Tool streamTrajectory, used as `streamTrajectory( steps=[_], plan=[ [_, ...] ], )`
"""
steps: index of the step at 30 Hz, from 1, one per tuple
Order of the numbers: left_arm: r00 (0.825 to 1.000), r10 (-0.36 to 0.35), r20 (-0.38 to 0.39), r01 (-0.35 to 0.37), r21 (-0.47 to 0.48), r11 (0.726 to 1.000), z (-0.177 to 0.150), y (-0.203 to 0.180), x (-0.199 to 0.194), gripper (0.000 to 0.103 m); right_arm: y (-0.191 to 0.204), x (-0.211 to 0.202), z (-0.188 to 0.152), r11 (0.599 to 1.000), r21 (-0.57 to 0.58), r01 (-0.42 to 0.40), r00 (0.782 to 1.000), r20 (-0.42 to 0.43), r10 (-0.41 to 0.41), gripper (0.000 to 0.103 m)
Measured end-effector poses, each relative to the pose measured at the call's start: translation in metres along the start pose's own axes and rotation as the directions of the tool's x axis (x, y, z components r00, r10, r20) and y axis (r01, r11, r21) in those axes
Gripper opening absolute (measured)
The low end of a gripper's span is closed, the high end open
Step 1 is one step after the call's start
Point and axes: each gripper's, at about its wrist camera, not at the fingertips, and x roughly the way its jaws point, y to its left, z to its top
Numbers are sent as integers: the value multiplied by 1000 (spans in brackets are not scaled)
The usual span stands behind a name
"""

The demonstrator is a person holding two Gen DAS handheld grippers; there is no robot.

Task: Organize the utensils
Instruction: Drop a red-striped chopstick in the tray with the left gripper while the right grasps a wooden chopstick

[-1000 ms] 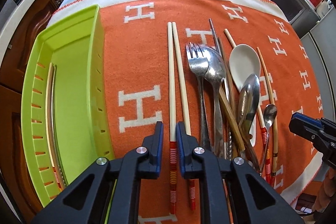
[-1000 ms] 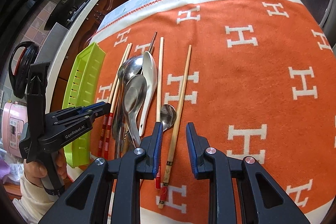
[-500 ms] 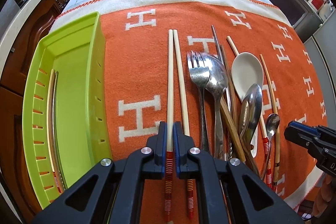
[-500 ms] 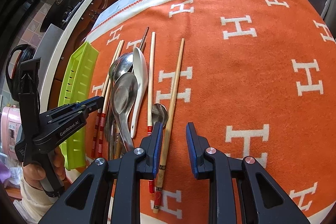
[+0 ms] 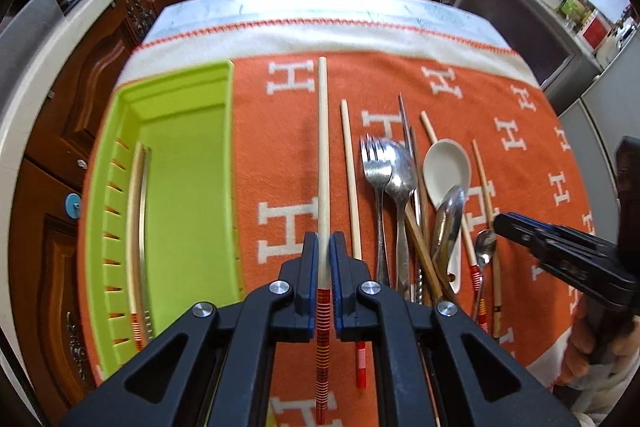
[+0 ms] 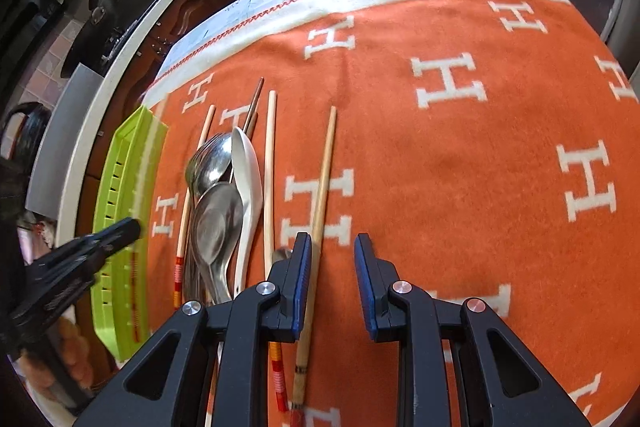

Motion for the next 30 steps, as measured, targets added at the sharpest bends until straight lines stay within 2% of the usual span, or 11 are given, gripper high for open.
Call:
streamTrajectory(
  steps=[3,7,12,17,23,30],
  plan=[
    [1000,4,20,-3,-15,1000,0,8,-15,4,11,4,3,998,-42,44,999,12,-44,23],
    [999,22,37,-20,-43,999,-2,23,-30,4,33,11,0,977,-153,150,989,40,-145,22],
    [998,53,35,-50,-81,995,-8,44,-38,4,50,15,-9,928,-243,283,959,96,-267,9],
    [997,68,35,-64,-107,992,-16,59,-43,4,34,8,-6,961,-145,235,971,77,-226,5],
    [995,85,44,-79,-125,989,-25,73,-50,4,12,-26,-8,992,-30,123,989,83,-121,5],
    [993,117,33,-112,-133,985,-30,91,-42,4,26,-74,-12,999,-19,34,992,122,-32,5]
  ],
)
